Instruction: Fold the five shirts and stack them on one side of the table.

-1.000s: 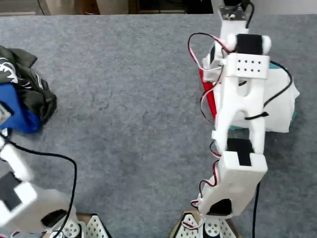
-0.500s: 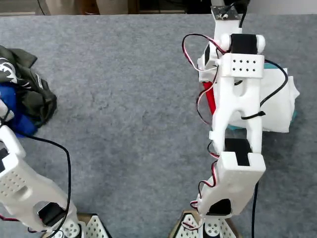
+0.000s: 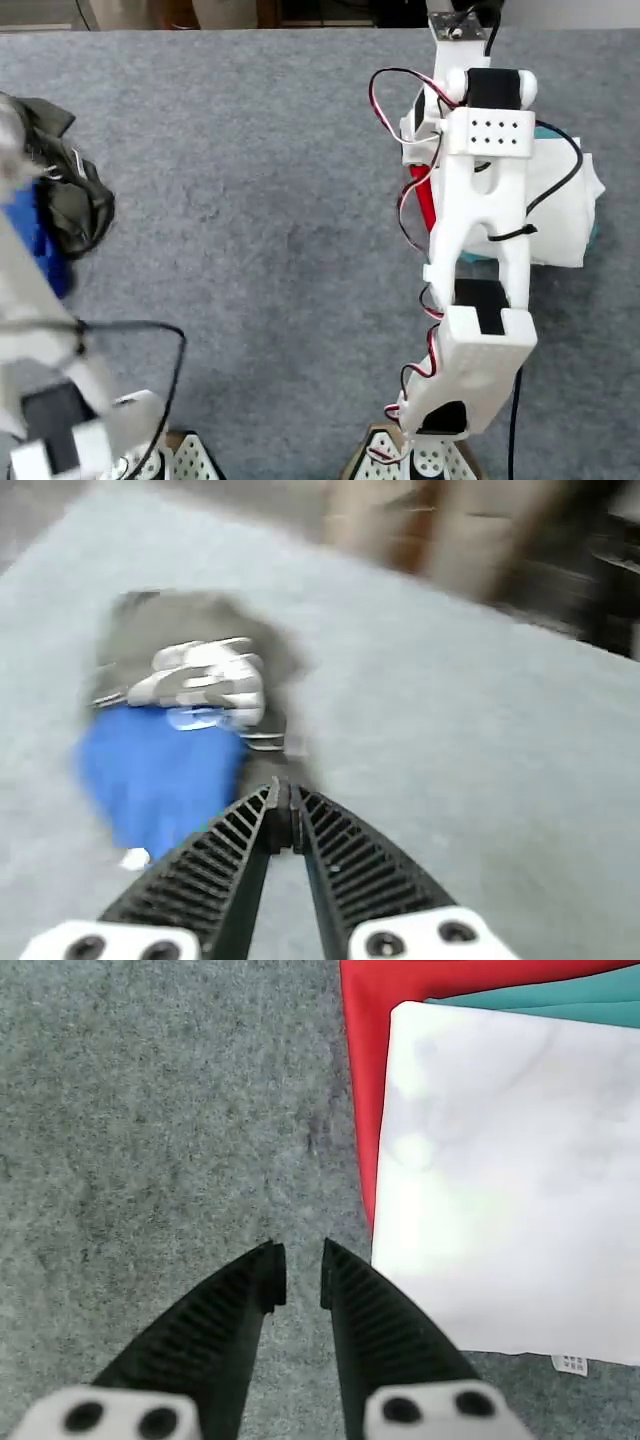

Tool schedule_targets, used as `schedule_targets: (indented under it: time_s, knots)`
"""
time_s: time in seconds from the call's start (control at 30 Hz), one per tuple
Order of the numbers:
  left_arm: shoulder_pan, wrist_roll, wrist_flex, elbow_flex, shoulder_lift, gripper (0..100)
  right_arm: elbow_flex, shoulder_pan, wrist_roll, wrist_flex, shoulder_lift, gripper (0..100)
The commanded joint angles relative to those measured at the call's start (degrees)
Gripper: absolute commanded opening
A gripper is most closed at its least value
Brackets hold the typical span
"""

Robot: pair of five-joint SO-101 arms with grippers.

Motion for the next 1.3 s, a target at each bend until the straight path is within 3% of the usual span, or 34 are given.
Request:
schedule_targets:
  time_s: [0.0,0.07,0.13,0.3,0.5,0.63,0.83,0.93,1.1,1.27]
  knots:
    - [17.7,1.8,0.6,15.6,-5.7,2,-2.4,-0.6,-0.6,1.1,-0.7,7.3]
    - [27.0,1.8,0.3,26.7,-5.8,2,-2.4,-0.6,-0.6,1.1,-0.7,7.3]
    - [28.7,2.3,-2.9,34.3,-5.8,2,-2.4,-0.6,-0.6,1.1,-0.7,7.3]
    - [10.7,1.8,-13.5,45.0,-5.4,3,-2.4,-0.1,-0.3,1.1,-0.7,7.3]
    - [-14.2,1.8,-25.1,47.2,-5.1,28,-2.4,-1.2,-0.4,1.1,-0.4,7.3]
    - [-21.0,1.7,-42.0,58.4,-1.5,27,-2.5,-1.6,-0.6,1.0,-0.4,7.3]
    - [-23.1,-2.2,-61.8,69.4,14.2,25,-2.5,-1.8,-0.4,1.1,-0.4,7.3]
    - [-23.3,-2.3,-59.0,64.9,21.2,20,-2.5,-1.7,-0.3,1.1,-0.7,7.3]
    - [-21.9,-5.0,-43.2,49.3,24.7,2,-2.5,-1.7,-0.3,1.1,-0.7,7.3]
    - [-18.7,-5.8,-29.1,36.0,21.8,2,-2.5,-1.7,-0.4,1.1,-0.6,7.3]
